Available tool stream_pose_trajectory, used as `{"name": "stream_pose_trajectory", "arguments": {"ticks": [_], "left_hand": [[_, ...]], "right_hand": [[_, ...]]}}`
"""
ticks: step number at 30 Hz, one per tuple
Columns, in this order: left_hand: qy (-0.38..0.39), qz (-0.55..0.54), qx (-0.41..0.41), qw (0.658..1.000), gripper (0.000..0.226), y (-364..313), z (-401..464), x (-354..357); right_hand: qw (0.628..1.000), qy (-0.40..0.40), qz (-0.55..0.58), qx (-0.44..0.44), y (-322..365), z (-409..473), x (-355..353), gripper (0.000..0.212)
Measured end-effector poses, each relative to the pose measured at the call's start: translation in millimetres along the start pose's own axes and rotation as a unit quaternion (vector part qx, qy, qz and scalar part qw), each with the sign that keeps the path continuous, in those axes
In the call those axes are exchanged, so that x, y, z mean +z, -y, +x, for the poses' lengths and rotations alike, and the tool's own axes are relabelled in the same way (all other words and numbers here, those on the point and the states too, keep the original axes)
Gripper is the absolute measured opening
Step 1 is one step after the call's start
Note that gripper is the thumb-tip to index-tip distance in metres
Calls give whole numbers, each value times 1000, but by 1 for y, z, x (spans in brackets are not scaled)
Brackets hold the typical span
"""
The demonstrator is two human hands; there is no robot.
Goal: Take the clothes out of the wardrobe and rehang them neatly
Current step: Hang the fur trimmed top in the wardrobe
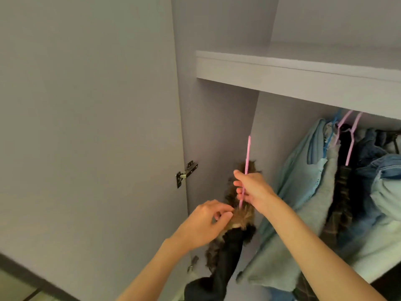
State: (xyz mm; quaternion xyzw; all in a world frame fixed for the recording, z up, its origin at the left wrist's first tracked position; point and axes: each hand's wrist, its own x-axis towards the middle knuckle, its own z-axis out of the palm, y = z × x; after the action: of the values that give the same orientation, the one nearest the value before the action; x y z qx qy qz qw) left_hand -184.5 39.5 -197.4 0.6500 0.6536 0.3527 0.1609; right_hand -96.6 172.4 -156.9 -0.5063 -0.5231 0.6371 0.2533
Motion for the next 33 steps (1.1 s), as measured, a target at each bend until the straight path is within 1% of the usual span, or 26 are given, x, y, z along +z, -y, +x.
{"name": "stream_pose_trajectory", "arguments": {"ticks": [2,5,7,10,11,15,19,21,23,25,26,27,29,31,33], "left_hand": [[24,-1,-41,999,28,17,-19,-6],[11,31,-123,992,29,44,-48,-9],[-5,45,-164,985,30,54,-65,-8],[-18,54,-203,977,31,54,-89,0],[-24,59,-205,977,31,55,-92,3],[-63,75,-270,958,33,47,-130,29],[-114,98,-341,928,36,25,-176,63],[-147,122,-368,910,39,16,-204,75],[-169,147,-393,892,43,7,-237,83],[-189,148,-426,873,48,-3,-272,91],[-206,129,-446,861,48,-9,-289,95],[-230,108,-472,844,44,-17,-305,98],[-282,119,-512,803,35,-31,-334,104],[-316,163,-534,767,38,-39,-361,108],[-340,185,-561,732,31,-50,-391,104]], "right_hand": [[998,22,-60,13,-20,-7,1,17],[991,55,-117,27,-49,-16,-5,15],[983,77,-164,31,-67,-21,-11,16],[969,106,-220,39,-90,-29,-15,20],[965,112,-236,35,-94,-30,-14,23],[927,176,-331,-18,-113,-48,-8,36],[853,260,-443,-94,-142,-62,-7,51],[817,294,-479,-128,-154,-71,0,55],[786,336,-492,-166,-162,-86,10,58],[764,370,-487,-203,-165,-105,22,57],[758,387,-477,-217,-166,-114,29,55],[754,406,-465,-225,-166,-122,39,54],[736,447,-449,-237,-170,-142,61,54],[705,489,-444,-257,-179,-165,86,56],[676,527,-437,-273,-193,-192,111,58]]}}
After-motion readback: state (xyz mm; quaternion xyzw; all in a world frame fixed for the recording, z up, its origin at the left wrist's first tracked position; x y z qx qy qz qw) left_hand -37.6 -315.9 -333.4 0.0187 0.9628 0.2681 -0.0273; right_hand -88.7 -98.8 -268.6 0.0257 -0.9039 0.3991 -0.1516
